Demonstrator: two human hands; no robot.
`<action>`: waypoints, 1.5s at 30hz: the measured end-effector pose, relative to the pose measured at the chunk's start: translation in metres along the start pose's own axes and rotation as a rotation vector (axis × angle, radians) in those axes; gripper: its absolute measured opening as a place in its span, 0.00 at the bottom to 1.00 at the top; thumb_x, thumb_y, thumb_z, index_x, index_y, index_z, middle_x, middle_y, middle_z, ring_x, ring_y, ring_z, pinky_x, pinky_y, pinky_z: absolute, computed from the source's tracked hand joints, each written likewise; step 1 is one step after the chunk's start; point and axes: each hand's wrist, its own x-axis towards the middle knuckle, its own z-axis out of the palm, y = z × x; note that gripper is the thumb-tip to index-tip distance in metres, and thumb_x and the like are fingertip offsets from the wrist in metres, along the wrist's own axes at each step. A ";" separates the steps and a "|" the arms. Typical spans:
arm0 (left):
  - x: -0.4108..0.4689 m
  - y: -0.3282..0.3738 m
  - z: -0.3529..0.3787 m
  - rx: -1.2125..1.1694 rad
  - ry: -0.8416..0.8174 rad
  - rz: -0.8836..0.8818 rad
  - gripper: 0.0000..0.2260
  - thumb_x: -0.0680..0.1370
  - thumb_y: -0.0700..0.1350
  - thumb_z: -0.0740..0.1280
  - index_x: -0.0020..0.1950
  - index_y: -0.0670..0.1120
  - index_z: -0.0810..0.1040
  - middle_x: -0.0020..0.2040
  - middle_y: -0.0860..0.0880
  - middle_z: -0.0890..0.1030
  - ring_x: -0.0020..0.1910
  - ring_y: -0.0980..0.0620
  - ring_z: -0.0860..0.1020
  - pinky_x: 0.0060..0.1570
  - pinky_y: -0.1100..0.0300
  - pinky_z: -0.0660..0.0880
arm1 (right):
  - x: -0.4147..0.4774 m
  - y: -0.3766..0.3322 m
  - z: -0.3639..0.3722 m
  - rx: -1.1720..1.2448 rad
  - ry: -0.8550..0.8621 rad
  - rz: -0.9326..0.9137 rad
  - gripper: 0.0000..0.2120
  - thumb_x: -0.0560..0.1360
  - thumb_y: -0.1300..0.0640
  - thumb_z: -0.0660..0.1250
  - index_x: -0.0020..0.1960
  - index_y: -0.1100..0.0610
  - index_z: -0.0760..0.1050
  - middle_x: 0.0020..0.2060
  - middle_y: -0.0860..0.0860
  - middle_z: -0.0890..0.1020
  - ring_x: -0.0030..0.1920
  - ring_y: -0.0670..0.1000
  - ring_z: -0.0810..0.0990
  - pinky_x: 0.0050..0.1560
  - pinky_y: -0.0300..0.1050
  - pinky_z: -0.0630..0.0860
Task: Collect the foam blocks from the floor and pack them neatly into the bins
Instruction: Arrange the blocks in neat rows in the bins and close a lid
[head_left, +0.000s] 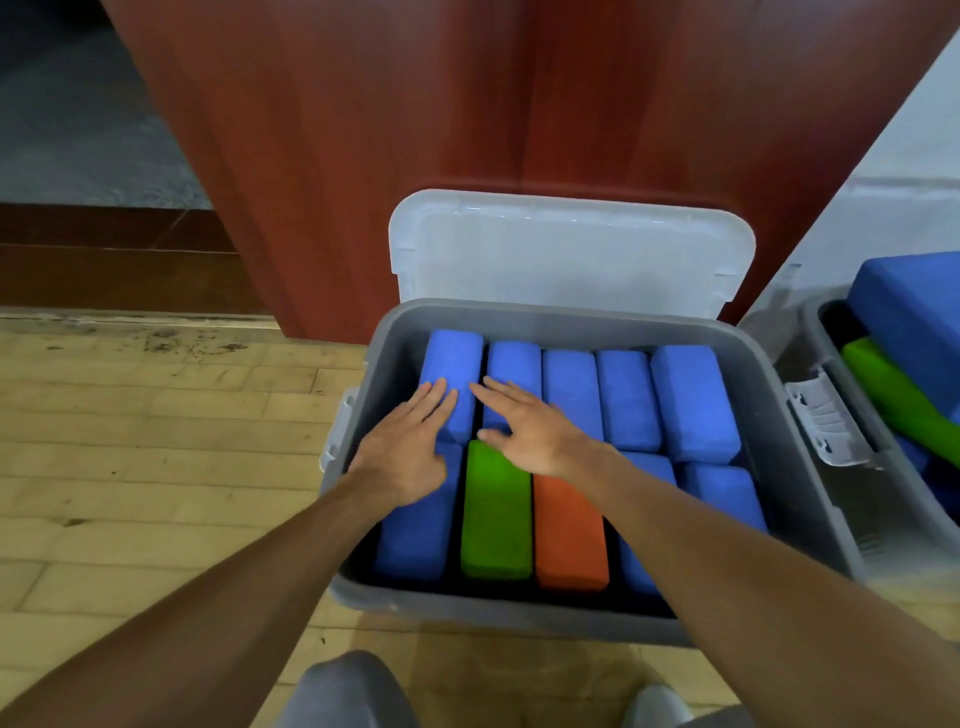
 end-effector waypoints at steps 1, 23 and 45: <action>0.007 0.004 0.002 -0.016 -0.014 0.008 0.34 0.76 0.40 0.59 0.79 0.45 0.47 0.79 0.49 0.44 0.78 0.54 0.42 0.74 0.65 0.39 | 0.002 0.000 0.003 -0.017 -0.036 0.009 0.29 0.81 0.51 0.58 0.78 0.42 0.49 0.78 0.41 0.49 0.78 0.46 0.46 0.74 0.64 0.47; 0.034 0.038 0.000 0.319 -0.233 -0.153 0.35 0.79 0.59 0.50 0.79 0.41 0.44 0.79 0.43 0.42 0.78 0.45 0.43 0.76 0.49 0.43 | -0.050 0.072 -0.018 -0.108 0.431 0.235 0.27 0.78 0.57 0.61 0.75 0.59 0.61 0.74 0.56 0.62 0.74 0.56 0.60 0.74 0.48 0.57; 0.060 0.147 0.067 0.097 -0.094 0.290 0.33 0.76 0.70 0.47 0.77 0.60 0.43 0.79 0.58 0.43 0.78 0.55 0.41 0.75 0.52 0.41 | -0.067 0.164 -0.024 -0.380 0.159 0.403 0.28 0.82 0.54 0.46 0.78 0.61 0.39 0.78 0.55 0.43 0.78 0.52 0.41 0.78 0.48 0.44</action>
